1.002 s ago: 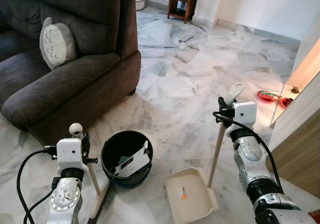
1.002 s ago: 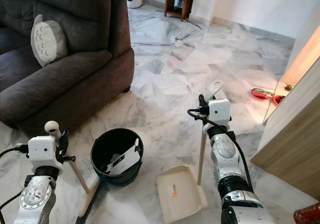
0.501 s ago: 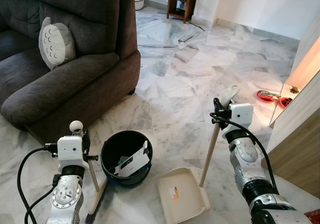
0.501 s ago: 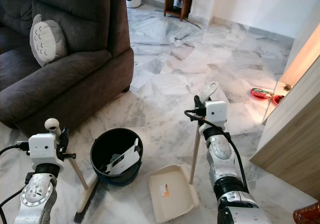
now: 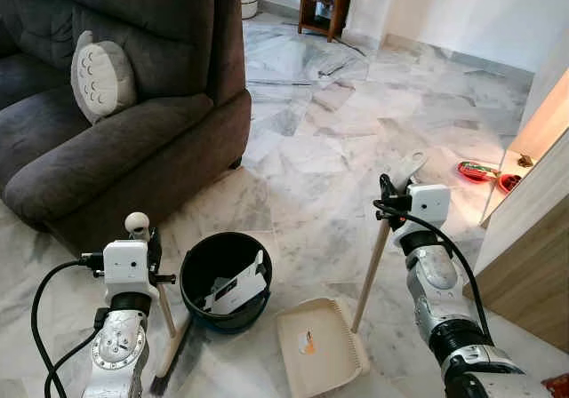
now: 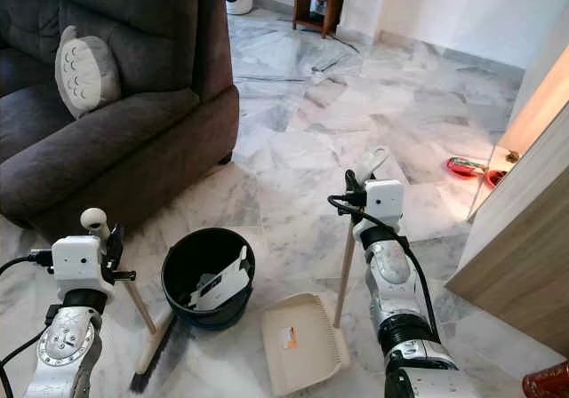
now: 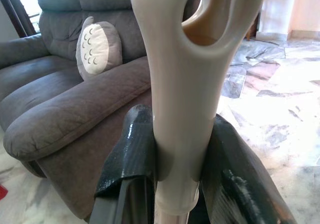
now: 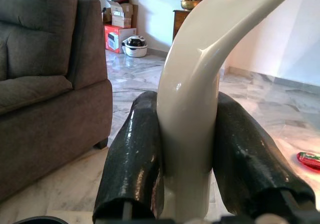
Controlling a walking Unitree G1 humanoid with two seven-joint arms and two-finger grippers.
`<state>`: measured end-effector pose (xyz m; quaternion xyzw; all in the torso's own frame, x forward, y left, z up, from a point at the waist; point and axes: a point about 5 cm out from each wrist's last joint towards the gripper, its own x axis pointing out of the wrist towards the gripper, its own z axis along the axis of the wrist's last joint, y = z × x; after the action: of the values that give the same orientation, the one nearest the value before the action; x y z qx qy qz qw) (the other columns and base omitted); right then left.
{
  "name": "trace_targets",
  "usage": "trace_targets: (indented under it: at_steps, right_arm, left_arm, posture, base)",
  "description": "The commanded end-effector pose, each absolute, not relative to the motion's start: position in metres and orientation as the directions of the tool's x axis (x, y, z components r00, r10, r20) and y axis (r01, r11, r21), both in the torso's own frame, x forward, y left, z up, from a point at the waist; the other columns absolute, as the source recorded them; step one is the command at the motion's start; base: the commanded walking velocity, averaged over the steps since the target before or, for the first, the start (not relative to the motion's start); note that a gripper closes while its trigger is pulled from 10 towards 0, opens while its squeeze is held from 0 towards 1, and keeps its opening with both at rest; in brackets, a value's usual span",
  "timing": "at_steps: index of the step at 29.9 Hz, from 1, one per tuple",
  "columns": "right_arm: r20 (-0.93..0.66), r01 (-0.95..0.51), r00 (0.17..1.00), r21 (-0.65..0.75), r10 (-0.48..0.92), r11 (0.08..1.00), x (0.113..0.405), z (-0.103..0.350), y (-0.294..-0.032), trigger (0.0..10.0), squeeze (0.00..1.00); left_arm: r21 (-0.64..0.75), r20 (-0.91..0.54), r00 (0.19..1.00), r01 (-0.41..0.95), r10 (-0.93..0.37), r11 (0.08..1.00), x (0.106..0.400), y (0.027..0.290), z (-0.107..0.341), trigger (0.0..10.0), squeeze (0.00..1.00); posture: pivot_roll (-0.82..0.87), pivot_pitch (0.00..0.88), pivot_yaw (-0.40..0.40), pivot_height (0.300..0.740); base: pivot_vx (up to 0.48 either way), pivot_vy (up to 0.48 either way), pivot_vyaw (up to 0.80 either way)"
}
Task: Sweep floor
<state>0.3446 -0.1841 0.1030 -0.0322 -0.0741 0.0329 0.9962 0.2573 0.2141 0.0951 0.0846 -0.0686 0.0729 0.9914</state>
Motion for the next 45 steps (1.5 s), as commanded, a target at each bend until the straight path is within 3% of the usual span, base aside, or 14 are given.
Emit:
trace_targets:
  at_steps: [1,14,45]
  right_arm:
    - [0.173,-0.045,0.983,-0.062,0.055,0.997,0.3474,0.1096,-0.1867,10.0,0.0]
    - [0.177,-0.036,0.983,-0.058,0.046,0.998,0.3472,0.1106,-0.1895,10.0,0.0]
    - [0.176,-0.039,0.983,-0.059,0.049,0.997,0.3482,0.1116,-0.19,10.0,0.0]
  left_arm:
    - [0.156,0.199,0.974,-0.145,0.112,0.977,0.2608,0.2105,0.1043,10.0,0.0]
    - [0.162,0.21,0.971,-0.15,0.114,0.975,0.2621,0.2091,0.1069,10.0,0.0]
    - [0.162,0.22,0.968,-0.161,0.124,0.974,0.2625,0.2095,0.1084,10.0,0.0]
  posture:
    - [0.15,0.048,-0.039,0.74]
    - [0.14,0.089,-0.042,0.74]
    - [0.14,0.106,-0.048,0.74]
  base:
    - [0.0,0.0,0.0]
    - [0.0,0.0,0.0]
    - [-0.268,0.0,0.0]
